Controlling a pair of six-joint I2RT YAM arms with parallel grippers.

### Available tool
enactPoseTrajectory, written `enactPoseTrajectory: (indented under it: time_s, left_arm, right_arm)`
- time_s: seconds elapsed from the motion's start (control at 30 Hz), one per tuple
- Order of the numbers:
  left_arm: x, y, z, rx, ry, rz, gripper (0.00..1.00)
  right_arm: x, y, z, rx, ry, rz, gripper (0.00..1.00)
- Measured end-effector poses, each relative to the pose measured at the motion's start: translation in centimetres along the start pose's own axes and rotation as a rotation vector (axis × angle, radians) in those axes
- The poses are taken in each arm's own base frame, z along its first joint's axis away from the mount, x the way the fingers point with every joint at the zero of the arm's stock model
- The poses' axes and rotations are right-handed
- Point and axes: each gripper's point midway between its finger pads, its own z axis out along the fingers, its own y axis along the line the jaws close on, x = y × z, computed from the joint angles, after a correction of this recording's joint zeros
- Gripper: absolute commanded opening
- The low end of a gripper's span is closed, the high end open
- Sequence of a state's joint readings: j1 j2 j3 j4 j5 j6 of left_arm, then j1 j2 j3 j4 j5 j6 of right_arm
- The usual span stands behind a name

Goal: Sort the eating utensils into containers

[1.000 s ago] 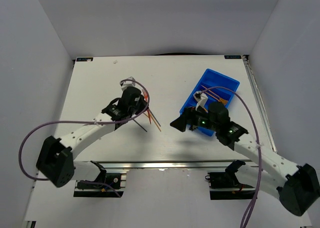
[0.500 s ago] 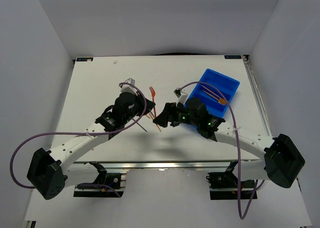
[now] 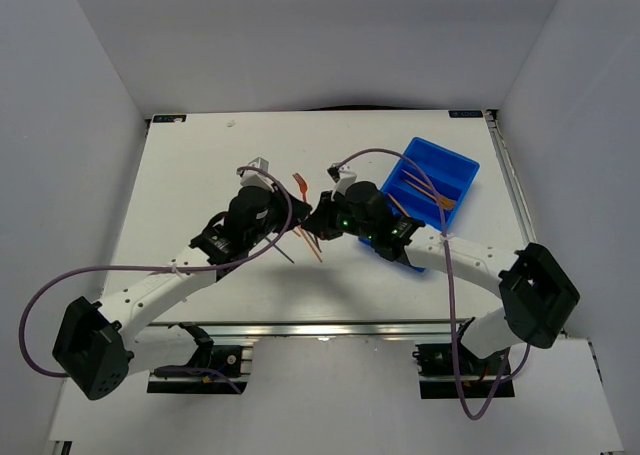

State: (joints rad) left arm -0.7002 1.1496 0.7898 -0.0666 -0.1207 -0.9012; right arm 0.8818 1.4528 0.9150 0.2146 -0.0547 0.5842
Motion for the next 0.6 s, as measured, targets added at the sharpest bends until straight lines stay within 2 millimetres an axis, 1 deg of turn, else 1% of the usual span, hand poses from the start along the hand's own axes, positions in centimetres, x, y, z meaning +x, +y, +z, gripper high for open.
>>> enactPoseTrajectory:
  time_s: [0.03,0.07,0.1,0.17,0.2,0.23,0.27,0.3,0.37,0.43,0.5,0.53,0.57,0.6]
  left_arm:
    - [-0.1,0.0,0.0,-0.001,-0.004,0.006,0.77]
    - [-0.2,0.2,-0.1,-0.012,-0.012,0.014,0.92]
    - [-0.7,0.5,-0.1,-0.031,-0.027,0.017,0.98]
    - [-1.6,0.9,-0.5,-0.084,-0.038,0.035,0.98]
    - [-2.1,0.9,-0.9,-0.113,-0.046,0.048,0.98]
    - [-2.8,1.0,-1.6,-0.148,-0.057,0.071,0.98]
    - [-3.9,0.8,-2.5,-0.179,-0.079,0.099,0.98]
    - [-5.6,0.5,-3.8,-0.208,-0.124,0.125,0.98]
    - [-8.8,0.0,-7.0,-0.234,-0.231,0.154,0.98]
    - [-11.1,0.4,-10.6,-0.255,-0.332,0.177,0.98]
    - [-12.5,1.5,-13.4,-0.281,-0.414,0.195,0.98]
    - [-12.6,2.5,-14.4,-0.305,-0.439,0.207,0.98]
    - [-12.4,3.5,-14.8,-0.332,-0.449,0.218,0.98]
    - [-11.8,4.8,-14.8,-0.367,-0.445,0.234,0.98]
  right_arm:
    - [-0.2,0.0,0.1,0.003,0.004,-0.019,0.0]
    - [-0.4,-0.1,0.1,0.009,0.008,-0.043,0.0]
    - [-0.6,-0.4,0.1,0.019,0.013,-0.074,0.0]
    - [-1.4,-1.2,-0.1,0.046,0.012,-0.143,0.0]
    - [-2.1,-1.8,-0.2,0.064,0.005,-0.189,0.0]
    - [-3.1,-2.9,-0.5,0.091,-0.003,-0.236,0.0]
    - [-4.1,-4.4,-0.9,0.126,-0.006,-0.278,0.0]
    - [-5.3,-6.3,-1.6,0.166,-0.011,-0.321,0.0]
    - [-7.6,-11.2,-3.4,0.279,-0.014,-0.411,0.0]
    - [-9.7,-16.4,-6.0,0.411,-0.005,-0.514,0.0]
    - [-11.1,-20.5,-8.5,0.524,-0.008,-0.606,0.0]
    - [-11.4,-22.3,-9.8,0.574,0.003,-0.655,0.0]
    - [-11.7,-23.8,-10.9,0.614,0.019,-0.699,0.0]
    - [-11.9,-25.0,-11.6,0.64,0.039,-0.735,0.0]
